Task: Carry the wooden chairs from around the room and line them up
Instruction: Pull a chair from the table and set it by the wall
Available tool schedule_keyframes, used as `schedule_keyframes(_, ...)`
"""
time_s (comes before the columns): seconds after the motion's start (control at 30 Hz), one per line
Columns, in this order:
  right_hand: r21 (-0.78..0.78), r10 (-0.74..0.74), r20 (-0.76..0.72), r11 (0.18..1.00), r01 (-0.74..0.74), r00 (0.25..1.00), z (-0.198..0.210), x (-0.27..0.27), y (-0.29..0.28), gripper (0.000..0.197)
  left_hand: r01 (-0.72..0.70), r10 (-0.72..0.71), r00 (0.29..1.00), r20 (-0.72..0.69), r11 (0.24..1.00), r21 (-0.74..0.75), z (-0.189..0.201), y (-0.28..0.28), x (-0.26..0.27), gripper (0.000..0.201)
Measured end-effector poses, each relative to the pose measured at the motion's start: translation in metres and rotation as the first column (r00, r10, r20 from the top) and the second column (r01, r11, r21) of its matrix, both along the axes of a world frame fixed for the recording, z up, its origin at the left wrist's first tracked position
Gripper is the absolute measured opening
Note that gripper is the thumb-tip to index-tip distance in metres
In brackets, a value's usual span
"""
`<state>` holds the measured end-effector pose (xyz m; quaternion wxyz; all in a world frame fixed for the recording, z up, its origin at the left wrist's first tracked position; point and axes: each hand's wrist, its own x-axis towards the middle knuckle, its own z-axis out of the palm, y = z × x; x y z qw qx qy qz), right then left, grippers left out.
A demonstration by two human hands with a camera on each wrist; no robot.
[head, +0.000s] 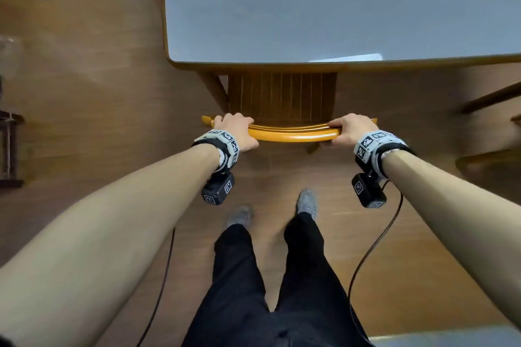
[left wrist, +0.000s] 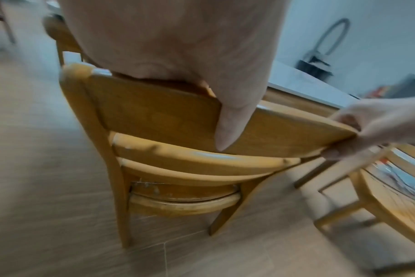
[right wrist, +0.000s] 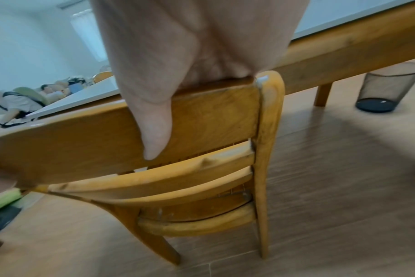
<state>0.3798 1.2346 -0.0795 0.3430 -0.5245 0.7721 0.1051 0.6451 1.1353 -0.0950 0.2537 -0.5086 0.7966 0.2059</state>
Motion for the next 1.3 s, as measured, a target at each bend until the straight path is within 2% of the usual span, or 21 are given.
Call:
schedule_keyframes(0.17,-0.009,-0.212,0.021,0.977,0.212,0.977,0.009,0.035,0.03,0.058,0.173,-0.171,0.984,-0.042,0.982,0.071,-0.003,0.0,0.02,0.058)
schedule_keyframes(0.3,-0.038,-0.371,-0.002,0.928,0.371,0.929,0.007,0.08,0.081,0.056,0.34,-0.337,0.94,-0.058,0.94,0.038,-0.004,0.008,0.043,0.055)
schedule_keyframes(0.43,-0.062,-0.471,-0.019,0.881,0.47,0.882,-0.002,0.142,0.134,0.057,0.488,-0.488,0.871,-0.061,0.873,-0.008,-0.005,0.027,0.076,0.045)
schedule_keyframes(0.6,-0.087,-0.602,-0.024,0.797,0.598,0.798,-0.018,0.223,0.184,0.052,0.643,-0.643,0.765,-0.05,0.766,-0.008,-0.007,0.038,0.123,0.057)
schedule_keyframes(0.73,-0.058,-0.682,-0.027,0.731,0.68,0.731,-0.028,0.294,0.21,0.05,0.747,-0.747,0.661,-0.07,0.664,-0.034,-0.011,0.042,0.162,0.055)
schedule_keyframes(0.9,-0.081,-0.806,-0.039,0.592,0.802,0.591,-0.043,0.398,0.236,0.057,0.861,-0.864,0.492,-0.104,0.501,-0.088,-0.02,0.041,0.216,0.055)
schedule_keyframes(1.03,-0.058,-0.885,-0.049,0.465,0.884,0.462,-0.044,0.475,0.242,0.062,0.93,-0.927,0.349,-0.134,0.361,-0.073,-0.019,0.036,0.246,0.052)
schedule_keyframes(1.17,-0.027,-0.952,-0.041,0.304,0.952,0.303,-0.035,0.549,0.228,0.069,0.971,-0.966,0.222,-0.136,0.232,-0.063,-0.018,0.027,0.269,0.054)
schedule_keyframes(1.3,-0.008,-0.994,-0.045,0.104,0.995,0.104,-0.035,0.621,0.196,0.066,0.992,-0.988,0.043,-0.149,0.06,-0.112,-0.025,0.005,0.291,0.057)
